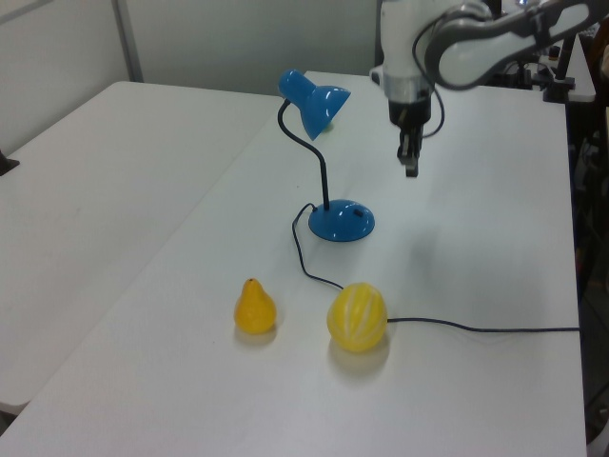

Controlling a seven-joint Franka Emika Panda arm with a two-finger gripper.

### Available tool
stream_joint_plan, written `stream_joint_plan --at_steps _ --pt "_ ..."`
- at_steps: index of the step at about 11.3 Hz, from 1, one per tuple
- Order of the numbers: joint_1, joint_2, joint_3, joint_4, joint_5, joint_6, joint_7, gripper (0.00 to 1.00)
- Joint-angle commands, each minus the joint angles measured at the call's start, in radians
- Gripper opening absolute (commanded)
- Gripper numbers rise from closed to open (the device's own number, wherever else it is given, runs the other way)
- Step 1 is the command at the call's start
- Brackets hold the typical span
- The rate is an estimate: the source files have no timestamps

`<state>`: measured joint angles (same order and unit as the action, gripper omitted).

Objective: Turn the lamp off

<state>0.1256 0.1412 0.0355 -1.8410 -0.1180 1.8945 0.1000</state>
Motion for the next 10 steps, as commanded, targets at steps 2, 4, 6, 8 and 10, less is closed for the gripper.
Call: stream_joint_plan --at_steps 2,4,6,8,10 --pt "0.002 -0.055 -0.005 0.152 -0.015 -0.176 0.014 0.0" --pt "0.0 -0.08 -0.014 0.198 -0.005 -0.211 0.004 0.0" --pt "-0.015 -0.113 -0.02 0.204 0.003 -0.23 0.003 0.16" --pt "-0.023 -0.132 -0.02 0.203 0.006 -0.253 0.001 0.88" --pt "-0.026 -0.14 -0.022 0.204 0.004 -0.279 0.001 1.0"
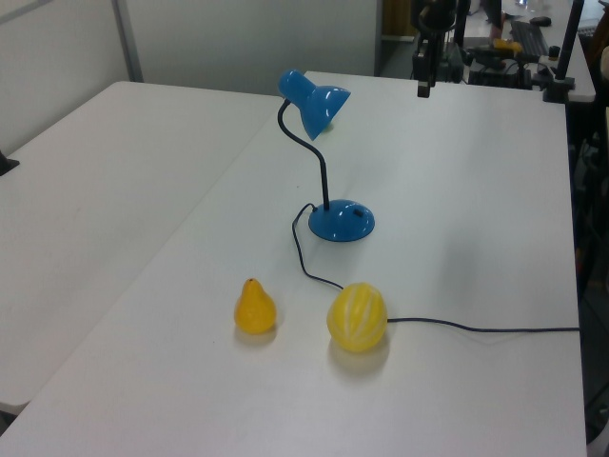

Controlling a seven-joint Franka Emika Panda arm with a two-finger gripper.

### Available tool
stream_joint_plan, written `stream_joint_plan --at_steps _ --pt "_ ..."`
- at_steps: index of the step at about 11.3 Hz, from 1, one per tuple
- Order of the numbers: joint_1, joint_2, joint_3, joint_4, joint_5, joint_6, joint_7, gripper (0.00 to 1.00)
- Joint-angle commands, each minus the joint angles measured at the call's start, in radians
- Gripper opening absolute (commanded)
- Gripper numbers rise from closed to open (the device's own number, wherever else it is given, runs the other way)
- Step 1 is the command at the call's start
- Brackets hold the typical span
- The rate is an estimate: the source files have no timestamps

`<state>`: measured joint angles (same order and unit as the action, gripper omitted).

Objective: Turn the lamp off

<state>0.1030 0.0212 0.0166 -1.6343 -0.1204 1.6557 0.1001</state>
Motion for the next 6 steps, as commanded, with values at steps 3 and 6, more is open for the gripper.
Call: stream_joint_plan --at_steps 3,6 --pt "-0.028 -0.03 -0.004 -0.002 0.046 -0.06 0.007 1.0" --pt "-0.031 -0.032 -0.003 -0.001 0.059 -0.062 0.018 1.0"
